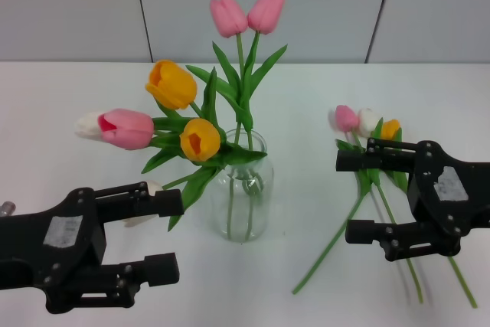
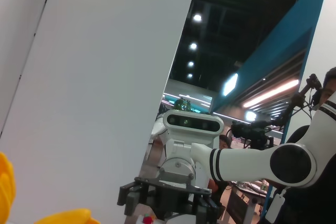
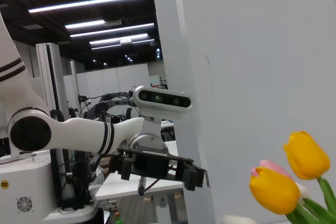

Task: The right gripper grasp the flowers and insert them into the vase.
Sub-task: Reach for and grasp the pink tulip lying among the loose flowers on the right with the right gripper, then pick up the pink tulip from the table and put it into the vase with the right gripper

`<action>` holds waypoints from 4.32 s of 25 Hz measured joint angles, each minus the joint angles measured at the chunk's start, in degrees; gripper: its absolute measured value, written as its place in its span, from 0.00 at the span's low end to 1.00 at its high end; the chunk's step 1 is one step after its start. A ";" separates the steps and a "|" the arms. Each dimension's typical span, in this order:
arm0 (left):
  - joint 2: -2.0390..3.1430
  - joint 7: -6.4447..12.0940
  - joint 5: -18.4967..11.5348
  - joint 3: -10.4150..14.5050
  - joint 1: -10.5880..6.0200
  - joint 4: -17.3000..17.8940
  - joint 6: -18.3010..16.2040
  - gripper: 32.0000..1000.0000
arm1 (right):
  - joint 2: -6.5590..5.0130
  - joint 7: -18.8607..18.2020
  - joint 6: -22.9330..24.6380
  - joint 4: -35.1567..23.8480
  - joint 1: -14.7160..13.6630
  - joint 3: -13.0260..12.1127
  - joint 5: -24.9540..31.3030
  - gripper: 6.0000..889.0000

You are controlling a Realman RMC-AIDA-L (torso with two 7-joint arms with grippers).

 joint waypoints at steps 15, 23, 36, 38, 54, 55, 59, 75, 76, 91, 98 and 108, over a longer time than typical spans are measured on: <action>0.00 0.00 -0.01 0.00 -0.05 0.00 0.00 0.80 | 0.00 8.59 8.55 -2.01 0.00 0.07 -1.45 0.95; 0.00 0.00 -0.04 0.00 0.07 0.00 0.00 0.80 | 0.00 26.51 21.70 -9.48 0.09 0.13 -12.72 0.94; 0.00 0.00 0.01 0.00 -0.18 0.00 -0.02 0.80 | -0.08 53.05 30.92 -10.27 11.45 -0.05 -45.76 0.93; 0.00 0.00 0.05 0.00 -0.24 0.00 -0.06 0.80 | -0.08 55.25 32.04 -9.94 12.89 -0.07 -50.36 0.93; -0.17 0.47 0.10 0.36 -1.00 -1.76 -0.09 0.80 | 0.11 62.11 50.56 13.79 24.80 -2.15 -61.56 0.92; -0.22 0.48 0.10 0.37 -1.07 -1.76 -0.09 0.80 | 0.12 63.08 51.40 14.49 25.02 -3.25 -61.57 0.92; -0.48 0.49 0.18 0.26 -1.16 -1.76 -0.09 0.80 | 0.08 67.03 54.70 17.09 25.44 -8.46 -61.60 0.92; -0.61 0.70 0.25 0.35 -2.20 -3.05 -0.08 0.80 | 0.33 68.43 64.75 23.22 26.01 -9.39 -61.54 0.91; -0.61 0.70 0.26 0.37 -2.27 -3.05 -0.08 0.80 | 0.35 68.37 65.23 23.65 26.13 -9.40 -61.55 0.91; -0.70 0.71 0.26 0.44 -2.60 -3.39 -0.08 0.80 | 0.51 68.43 67.70 26.31 26.90 -9.40 -61.70 0.52; -0.62 1.07 0.26 0.44 -3.21 -4.66 -0.08 0.80 | 0.33 68.64 67.73 26.59 26.59 -9.40 -61.69 0.14; -0.41 1.39 0.26 0.35 -2.71 -4.74 0.01 0.80 | 0.10 68.75 67.23 25.33 26.09 -9.25 -61.69 0.05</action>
